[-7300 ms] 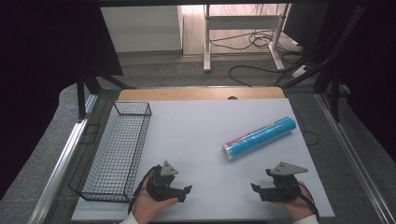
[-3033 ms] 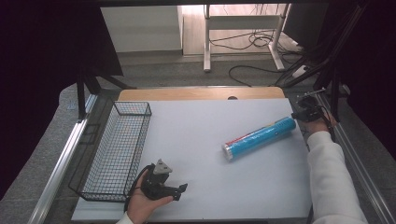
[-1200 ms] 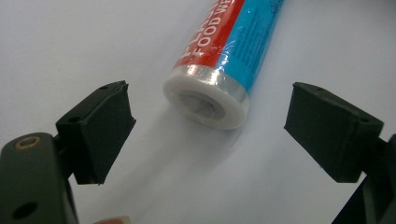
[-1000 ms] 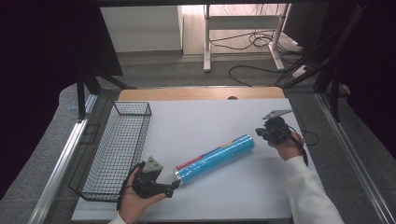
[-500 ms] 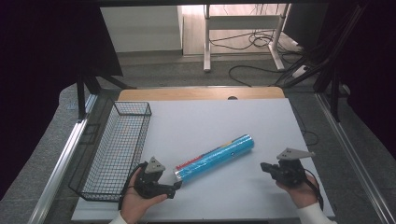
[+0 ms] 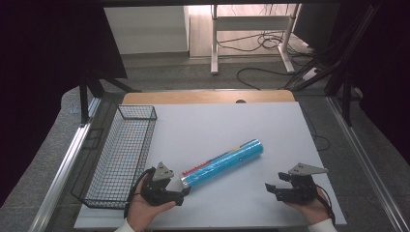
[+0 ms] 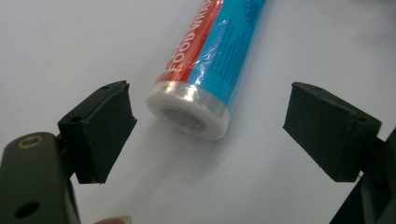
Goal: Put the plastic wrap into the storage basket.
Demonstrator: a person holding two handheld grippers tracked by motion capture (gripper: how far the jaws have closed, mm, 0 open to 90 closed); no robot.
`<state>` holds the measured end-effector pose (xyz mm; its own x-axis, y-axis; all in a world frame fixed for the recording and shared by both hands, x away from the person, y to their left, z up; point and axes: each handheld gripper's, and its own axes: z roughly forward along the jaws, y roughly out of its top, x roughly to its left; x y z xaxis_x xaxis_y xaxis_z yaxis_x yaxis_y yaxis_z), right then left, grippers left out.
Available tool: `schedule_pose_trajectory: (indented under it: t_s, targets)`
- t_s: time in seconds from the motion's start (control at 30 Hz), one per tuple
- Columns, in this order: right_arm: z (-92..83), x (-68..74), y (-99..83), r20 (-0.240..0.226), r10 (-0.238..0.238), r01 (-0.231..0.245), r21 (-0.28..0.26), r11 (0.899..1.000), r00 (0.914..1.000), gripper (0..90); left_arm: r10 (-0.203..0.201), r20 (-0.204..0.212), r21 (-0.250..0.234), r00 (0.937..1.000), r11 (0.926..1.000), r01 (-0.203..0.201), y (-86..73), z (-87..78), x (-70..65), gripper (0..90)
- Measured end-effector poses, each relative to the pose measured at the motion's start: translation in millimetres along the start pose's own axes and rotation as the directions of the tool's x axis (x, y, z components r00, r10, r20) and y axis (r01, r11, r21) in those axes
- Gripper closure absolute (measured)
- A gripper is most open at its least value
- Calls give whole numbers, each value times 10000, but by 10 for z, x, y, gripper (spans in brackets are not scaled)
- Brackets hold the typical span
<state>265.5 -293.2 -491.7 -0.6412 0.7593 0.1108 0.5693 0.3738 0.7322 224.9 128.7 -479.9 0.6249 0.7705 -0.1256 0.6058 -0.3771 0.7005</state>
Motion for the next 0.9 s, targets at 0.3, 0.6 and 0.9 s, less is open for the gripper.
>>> schedule_pose_trajectory:
  t_s: [0.3,0.6,0.9]
  targets:
    - [-10,-9,-18,-272,26,-27,-30,10000,9996,268,599,384,349,9975,9975,-612,335,75,-84,165]
    - [-12,-35,-17,-270,-3,1,-73,10000,9996,270,1125,759,768,9908,9900,-1183,737,282,-62,201]
    - [8,-75,-44,-115,71,-70,84,9999,9999,273,1454,1325,1347,9805,9774,-1631,1076,571,-53,223]
